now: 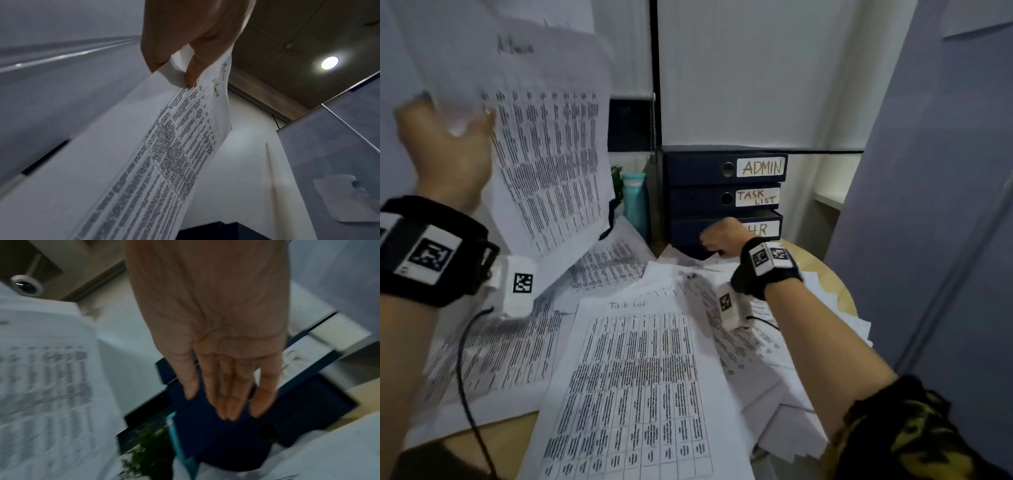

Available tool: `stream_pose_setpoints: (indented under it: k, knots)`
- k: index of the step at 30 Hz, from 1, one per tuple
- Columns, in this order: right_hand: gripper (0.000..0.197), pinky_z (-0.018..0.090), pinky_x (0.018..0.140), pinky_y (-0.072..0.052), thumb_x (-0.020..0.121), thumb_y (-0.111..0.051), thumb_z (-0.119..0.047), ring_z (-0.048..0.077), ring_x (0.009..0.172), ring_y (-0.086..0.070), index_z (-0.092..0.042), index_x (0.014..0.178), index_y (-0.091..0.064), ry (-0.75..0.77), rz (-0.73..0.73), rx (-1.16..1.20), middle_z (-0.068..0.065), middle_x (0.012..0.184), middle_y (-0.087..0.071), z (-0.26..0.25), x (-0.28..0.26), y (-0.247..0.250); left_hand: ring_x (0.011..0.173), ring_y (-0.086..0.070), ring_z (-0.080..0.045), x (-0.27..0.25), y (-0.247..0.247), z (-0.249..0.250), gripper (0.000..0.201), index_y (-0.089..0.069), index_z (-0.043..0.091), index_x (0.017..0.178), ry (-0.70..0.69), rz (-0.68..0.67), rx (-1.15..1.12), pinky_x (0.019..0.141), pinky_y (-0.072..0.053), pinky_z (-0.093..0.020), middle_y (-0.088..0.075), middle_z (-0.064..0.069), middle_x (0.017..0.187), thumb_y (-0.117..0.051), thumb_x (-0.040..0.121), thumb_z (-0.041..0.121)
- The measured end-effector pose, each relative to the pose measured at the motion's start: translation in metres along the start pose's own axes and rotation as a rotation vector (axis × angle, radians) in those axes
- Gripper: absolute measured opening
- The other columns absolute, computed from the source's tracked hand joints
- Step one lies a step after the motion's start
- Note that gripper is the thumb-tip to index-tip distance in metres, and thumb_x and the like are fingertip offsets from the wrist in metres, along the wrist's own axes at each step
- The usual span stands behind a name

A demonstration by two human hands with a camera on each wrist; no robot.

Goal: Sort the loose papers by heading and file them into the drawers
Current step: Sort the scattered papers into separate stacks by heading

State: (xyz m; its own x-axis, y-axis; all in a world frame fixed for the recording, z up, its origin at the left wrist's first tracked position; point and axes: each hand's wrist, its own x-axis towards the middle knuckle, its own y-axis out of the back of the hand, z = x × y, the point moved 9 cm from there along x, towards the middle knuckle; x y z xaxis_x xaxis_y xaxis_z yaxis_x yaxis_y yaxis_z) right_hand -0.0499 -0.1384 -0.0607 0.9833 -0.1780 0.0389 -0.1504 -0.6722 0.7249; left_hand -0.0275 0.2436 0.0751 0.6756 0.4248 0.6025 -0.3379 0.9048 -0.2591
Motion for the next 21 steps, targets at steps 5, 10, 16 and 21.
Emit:
stream_pose_setpoints:
  k: [5, 10, 16, 21]
  knots:
    - [0.049, 0.035, 0.103, -0.042, 0.091, -0.062, -0.015, 0.032, 0.126, -0.050, -0.009, 0.138, -0.049, -0.317, 0.012, -0.376, 0.009, 0.139, -0.049, 0.103, -0.018, 0.054, 0.079, -0.060, 0.009, -0.040, -0.028, 0.028, 0.009, -0.067, 0.038, 0.085, -0.126, -0.053, 0.136, 0.078, -0.049, -0.013, -0.069, 0.009, 0.100, -0.066, 0.082, 0.029]
    - [0.059, 0.036, 0.101, -0.044, 0.074, -0.078, -0.018, 0.029, 0.122, -0.054, -0.016, 0.129, -0.058, -0.510, 0.126, -0.257, 0.007, 0.139, -0.052, 0.173, -0.020, 0.076, 0.096, -0.060, -0.010, -0.046, -0.036, -0.010, 0.032, -0.063, 0.002, 0.115, -0.031, -0.020, 0.164, 0.082, -0.049, -0.019, -0.061, 0.002, 0.105, -0.065, 0.088, 0.020]
    - [0.054, 0.036, 0.081, -0.048, 0.086, -0.071, -0.015, 0.034, 0.103, -0.059, -0.006, 0.135, -0.050, -0.488, 0.065, 0.074, 0.016, 0.114, -0.061, 0.150, -0.039, 0.061, 0.093, -0.060, -0.009, -0.056, -0.029, -0.020, 0.027, -0.064, 0.004, 0.114, -0.002, 0.022, 0.167, 0.079, -0.048, -0.017, -0.063, 0.002, 0.105, -0.062, 0.090, 0.016]
    - [0.045, 0.038, 0.093, -0.047, 0.070, -0.086, -0.029, 0.028, 0.108, -0.057, -0.016, 0.106, -0.060, -0.453, -0.066, 0.036, 0.003, 0.106, -0.059, 0.138, -0.040, 0.039, 0.095, -0.061, -0.006, -0.061, -0.022, -0.032, 0.023, -0.064, 0.011, 0.113, 0.025, 0.040, 0.112, 0.078, -0.047, -0.009, -0.064, 0.006, 0.104, -0.061, 0.091, 0.016]
